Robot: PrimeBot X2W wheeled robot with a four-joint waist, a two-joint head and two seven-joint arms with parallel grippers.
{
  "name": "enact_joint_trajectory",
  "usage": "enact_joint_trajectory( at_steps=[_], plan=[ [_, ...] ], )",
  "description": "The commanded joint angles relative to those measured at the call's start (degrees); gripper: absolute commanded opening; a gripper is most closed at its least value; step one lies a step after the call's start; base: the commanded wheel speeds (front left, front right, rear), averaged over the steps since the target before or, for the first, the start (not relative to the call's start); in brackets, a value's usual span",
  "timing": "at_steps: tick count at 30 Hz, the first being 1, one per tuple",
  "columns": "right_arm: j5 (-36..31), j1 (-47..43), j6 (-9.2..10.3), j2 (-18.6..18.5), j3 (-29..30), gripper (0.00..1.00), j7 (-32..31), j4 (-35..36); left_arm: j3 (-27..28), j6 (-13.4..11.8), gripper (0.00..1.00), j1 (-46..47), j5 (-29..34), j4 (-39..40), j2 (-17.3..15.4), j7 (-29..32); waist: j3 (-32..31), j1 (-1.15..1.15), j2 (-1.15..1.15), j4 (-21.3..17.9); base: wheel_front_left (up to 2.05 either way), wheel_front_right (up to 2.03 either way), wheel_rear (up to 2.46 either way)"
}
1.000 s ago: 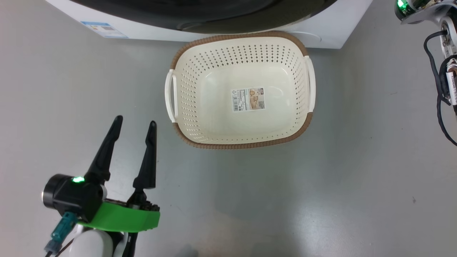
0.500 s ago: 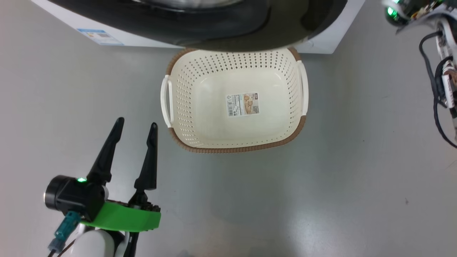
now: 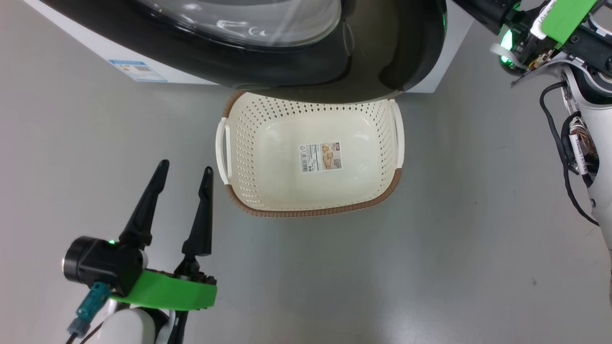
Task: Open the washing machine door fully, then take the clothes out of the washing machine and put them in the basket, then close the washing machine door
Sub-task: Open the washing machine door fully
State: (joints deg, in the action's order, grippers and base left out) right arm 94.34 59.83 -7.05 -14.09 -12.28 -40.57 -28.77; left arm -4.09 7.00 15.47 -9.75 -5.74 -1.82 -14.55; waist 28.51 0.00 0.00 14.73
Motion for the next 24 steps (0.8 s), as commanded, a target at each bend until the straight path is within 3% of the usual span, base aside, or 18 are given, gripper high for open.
enact_joint_trajectory(
  at_steps=[1, 2, 4, 5, 6, 11, 17, 24],
  plan=[
    [-1.63, -1.13, -0.44, 1.03, 0.02, 0.0, 1.29, 1.19, 1.5, -0.37, 1.0, -0.17, -0.43, 1.54, -1.06, -0.45, -0.61, 0.0, 0.0, -0.08, 0.0, 0.0, 0.0],
    [-2.15, -1.31, -0.44, 1.18, 0.26, 0.09, 2.34, 0.83, 1.4, -0.41, 1.0, -0.21, -0.52, 1.56, -1.06, -0.45, -0.75, 0.0, 0.0, -0.15, 0.0, 0.0, 0.0],
    [-3.98, -1.66, -0.44, 1.2, 0.51, 0.48, 5.14, 0.65, 1.11, -0.4, 1.0, -0.18, -0.85, 1.58, -1.06, -0.45, -1.15, 0.0, 0.0, -0.32, 0.0, 0.0, 0.0],
    [-4.85, -1.98, -0.44, 1.17, 0.57, 0.93, 6.51, 0.78, 0.9, -0.38, 1.0, -0.08, -1.02, 1.6, -1.06, -0.45, -1.33, 0.0, 0.0, -0.38, 0.0, 0.0, 0.0],
    [-5.83, -2.44, -0.44, 1.05, 0.66, 1.0, 8.11, 1.0, 0.68, -0.36, 1.0, 0.03, -1.13, 1.57, -1.06, -0.45, -1.58, 0.0, 0.0, -0.47, 0.0, 0.0, 0.0],
    [-11.61, -6.11, -0.44, -0.14, -0.78, 1.0, 17.32, 5.97, -0.79, -0.27, 1.0, 0.54, -1.6, 0.83, -1.06, -0.45, -2.69, 0.0, 0.0, -1.2, 0.0, 0.0, 0.0],
    [-20.51, -12.25, -0.44, -4.03, -8.4, 1.0, 30.35, 11.5, -2.08, -0.44, 1.0, 1.16, -1.66, -0.25, -1.06, -0.45, -4.03, 0.0, 0.0, -2.91, 0.0, 0.0, 0.0],
    [-28.1, -16.56, -0.44, -8.01, -17.61, 1.0, 49.62, 10.17, -2.49, -0.57, 1.0, 1.37, -1.1, -0.57, -1.06, -0.45, -5.29, 0.0, 0.0, -4.74, 0.0, 0.0, 0.0]
  ],
)
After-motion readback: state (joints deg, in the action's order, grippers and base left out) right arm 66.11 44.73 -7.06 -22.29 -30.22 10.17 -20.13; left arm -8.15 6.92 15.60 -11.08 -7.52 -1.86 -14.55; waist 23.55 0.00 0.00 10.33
